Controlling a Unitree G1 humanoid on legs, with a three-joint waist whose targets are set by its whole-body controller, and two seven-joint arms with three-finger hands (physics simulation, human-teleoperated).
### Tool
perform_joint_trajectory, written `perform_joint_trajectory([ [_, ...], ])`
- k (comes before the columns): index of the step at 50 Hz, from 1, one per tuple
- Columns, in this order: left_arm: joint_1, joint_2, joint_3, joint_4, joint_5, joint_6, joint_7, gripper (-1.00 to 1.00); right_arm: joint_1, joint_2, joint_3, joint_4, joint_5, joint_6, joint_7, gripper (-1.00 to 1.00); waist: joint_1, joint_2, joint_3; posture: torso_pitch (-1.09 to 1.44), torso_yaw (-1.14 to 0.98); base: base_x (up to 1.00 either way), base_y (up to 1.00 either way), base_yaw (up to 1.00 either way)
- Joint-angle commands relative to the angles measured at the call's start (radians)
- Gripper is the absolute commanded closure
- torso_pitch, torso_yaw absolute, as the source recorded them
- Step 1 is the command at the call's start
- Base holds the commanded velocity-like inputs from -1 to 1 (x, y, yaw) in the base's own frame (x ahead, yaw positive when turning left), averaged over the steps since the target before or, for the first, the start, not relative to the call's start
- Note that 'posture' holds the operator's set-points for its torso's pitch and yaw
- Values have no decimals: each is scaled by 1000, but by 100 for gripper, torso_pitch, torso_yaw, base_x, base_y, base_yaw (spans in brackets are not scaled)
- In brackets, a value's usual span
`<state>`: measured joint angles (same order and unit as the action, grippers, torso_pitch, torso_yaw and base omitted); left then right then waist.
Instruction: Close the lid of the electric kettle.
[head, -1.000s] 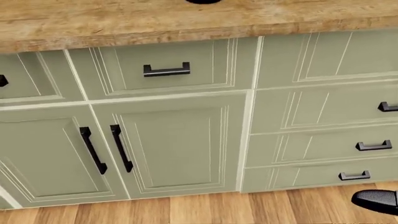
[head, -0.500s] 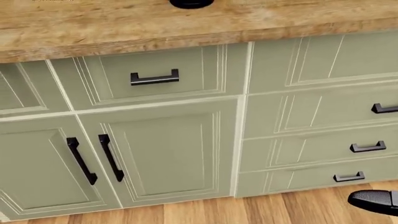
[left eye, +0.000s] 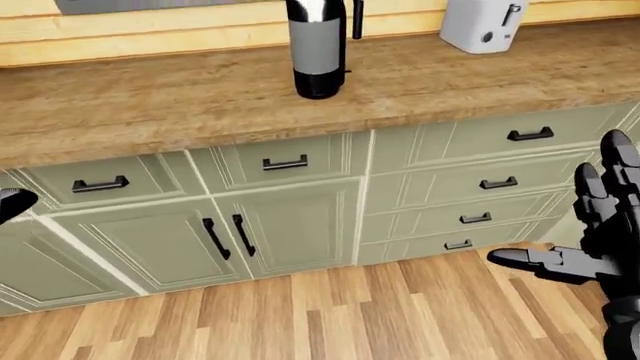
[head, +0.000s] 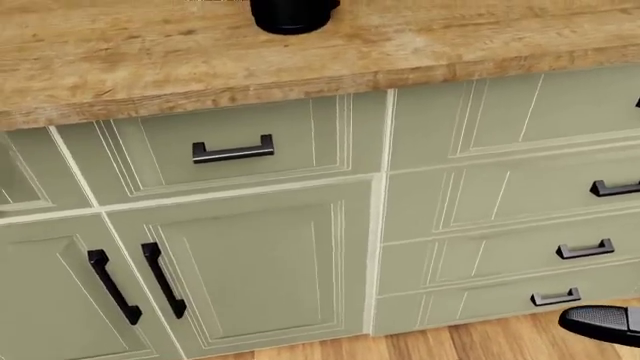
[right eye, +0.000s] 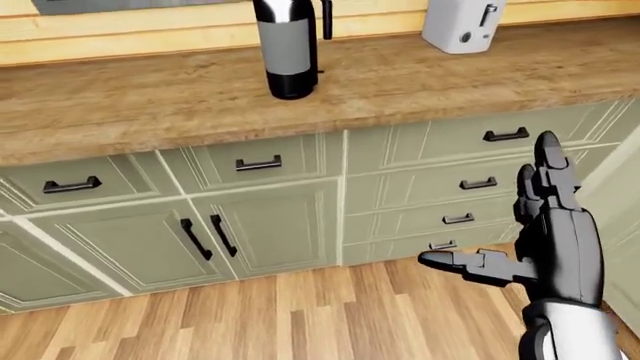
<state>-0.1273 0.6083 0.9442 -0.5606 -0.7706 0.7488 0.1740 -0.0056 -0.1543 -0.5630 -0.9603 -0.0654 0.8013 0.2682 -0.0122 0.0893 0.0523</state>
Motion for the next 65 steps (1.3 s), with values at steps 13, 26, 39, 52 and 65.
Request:
perform_joint_trajectory([
  [13,-11,15,3,-14,-4,-20,4,-100,-7,1,14,-22,-8,-27,3,-100,35,-114,-19,0,0,31,0,0],
  [26,-15,11,-7,-7,9,-31,-2,-100,-5,2,18,-12,-19,-39,7,-100,-8,-11,-16,0,0,31,0,0],
  [39,-10,5,-9,-5,17,-41,-8,-100,-6,4,21,-7,-21,-46,6,-100,36,-101,-18,0,0,31,0,0],
  [52,-12,7,-7,-3,16,-41,-9,-100,-8,4,30,-13,-28,-37,5,-100,-8,-35,-8,0,0,31,0,0],
  [65,-12,5,-10,-5,17,-39,-7,-100,-6,8,40,-2,-34,-52,2,-100,25,-82,-21,0,0,27,0,0],
])
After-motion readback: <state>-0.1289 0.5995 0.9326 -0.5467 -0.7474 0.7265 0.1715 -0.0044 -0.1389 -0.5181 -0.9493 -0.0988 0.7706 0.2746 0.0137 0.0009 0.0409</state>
